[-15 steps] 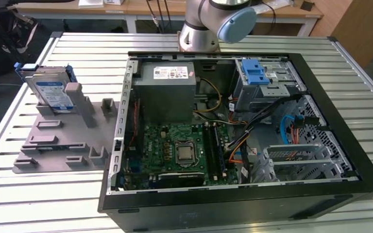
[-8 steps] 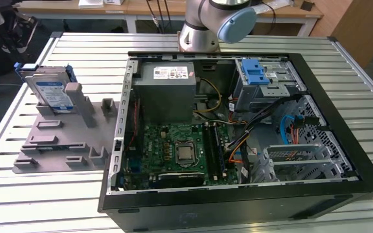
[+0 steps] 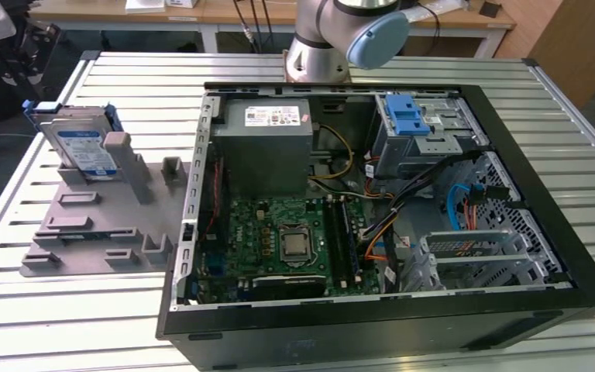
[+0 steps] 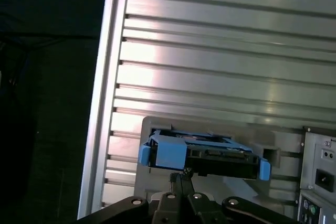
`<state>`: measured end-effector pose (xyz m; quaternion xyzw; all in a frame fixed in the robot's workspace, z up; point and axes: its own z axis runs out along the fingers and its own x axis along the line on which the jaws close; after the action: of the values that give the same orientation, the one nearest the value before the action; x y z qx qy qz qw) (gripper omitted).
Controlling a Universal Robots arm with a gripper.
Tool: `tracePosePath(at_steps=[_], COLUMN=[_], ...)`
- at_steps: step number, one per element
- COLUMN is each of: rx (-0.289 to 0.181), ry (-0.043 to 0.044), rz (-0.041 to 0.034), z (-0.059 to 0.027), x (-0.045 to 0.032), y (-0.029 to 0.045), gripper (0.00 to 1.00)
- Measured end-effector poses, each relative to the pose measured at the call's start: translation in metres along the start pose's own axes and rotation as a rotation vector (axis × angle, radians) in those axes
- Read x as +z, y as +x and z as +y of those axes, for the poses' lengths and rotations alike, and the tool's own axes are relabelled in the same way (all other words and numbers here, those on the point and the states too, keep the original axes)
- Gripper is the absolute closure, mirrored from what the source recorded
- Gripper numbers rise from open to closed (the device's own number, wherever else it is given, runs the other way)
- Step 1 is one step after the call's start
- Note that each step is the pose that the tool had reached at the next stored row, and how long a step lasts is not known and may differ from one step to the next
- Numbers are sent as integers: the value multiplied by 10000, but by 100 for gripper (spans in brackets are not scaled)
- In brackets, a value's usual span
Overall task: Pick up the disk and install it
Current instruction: 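Pick up the disk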
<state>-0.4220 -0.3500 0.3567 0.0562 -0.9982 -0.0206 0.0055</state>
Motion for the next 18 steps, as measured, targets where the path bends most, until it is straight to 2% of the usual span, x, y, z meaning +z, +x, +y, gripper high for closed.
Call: tracePosePath(at_steps=[18], rx=[-1847], ry=[15], rz=[77], z=[0], x=[1], y=[0], gripper=[89])
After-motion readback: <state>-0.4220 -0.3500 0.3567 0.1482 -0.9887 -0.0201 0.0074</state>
